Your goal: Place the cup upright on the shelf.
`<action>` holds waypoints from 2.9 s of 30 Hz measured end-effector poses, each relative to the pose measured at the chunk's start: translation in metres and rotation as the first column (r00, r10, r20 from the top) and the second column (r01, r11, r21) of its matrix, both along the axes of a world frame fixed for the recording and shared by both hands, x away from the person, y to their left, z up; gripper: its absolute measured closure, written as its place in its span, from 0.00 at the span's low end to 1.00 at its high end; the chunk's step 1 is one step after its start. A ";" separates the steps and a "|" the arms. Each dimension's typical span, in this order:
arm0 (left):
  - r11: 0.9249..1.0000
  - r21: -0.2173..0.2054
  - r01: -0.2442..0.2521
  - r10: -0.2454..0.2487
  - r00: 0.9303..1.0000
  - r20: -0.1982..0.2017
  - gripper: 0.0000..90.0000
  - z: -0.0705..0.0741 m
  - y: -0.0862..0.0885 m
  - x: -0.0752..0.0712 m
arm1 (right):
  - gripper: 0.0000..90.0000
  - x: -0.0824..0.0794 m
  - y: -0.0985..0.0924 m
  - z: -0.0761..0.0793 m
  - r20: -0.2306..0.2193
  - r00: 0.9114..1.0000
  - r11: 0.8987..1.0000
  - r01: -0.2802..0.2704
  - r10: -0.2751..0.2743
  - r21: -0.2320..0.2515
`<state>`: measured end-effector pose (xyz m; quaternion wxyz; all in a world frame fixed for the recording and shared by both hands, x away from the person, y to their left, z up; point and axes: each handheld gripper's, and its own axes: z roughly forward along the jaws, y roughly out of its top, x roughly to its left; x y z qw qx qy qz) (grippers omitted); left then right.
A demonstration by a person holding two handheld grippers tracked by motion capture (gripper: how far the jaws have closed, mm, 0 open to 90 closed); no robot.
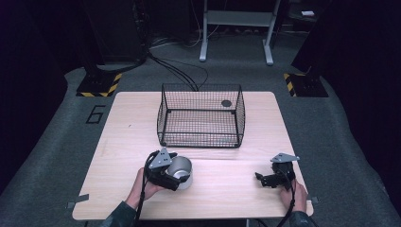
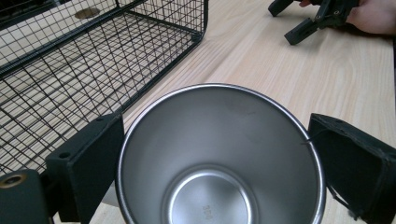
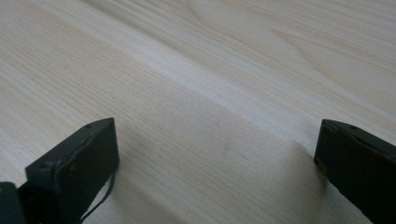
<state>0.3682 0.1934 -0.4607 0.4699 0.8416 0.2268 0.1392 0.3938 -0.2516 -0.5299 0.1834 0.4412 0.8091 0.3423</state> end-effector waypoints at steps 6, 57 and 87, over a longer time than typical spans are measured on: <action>1.000 -0.009 -0.008 0.008 1.000 -0.005 0.07 0.000 0.001 0.000 | 0.00 0.000 0.000 0.000 0.000 1.000 1.000 0.000 0.000 0.000; 0.998 -0.063 0.017 -0.012 0.998 0.065 0.07 0.082 0.002 0.027 | 0.00 0.000 0.000 0.000 0.001 1.000 1.000 -0.002 0.002 -0.001; 0.996 -0.090 0.020 -0.011 0.994 0.108 0.07 0.131 -0.010 0.058 | 0.00 0.001 0.000 0.000 0.004 1.000 1.000 -0.006 0.006 -0.003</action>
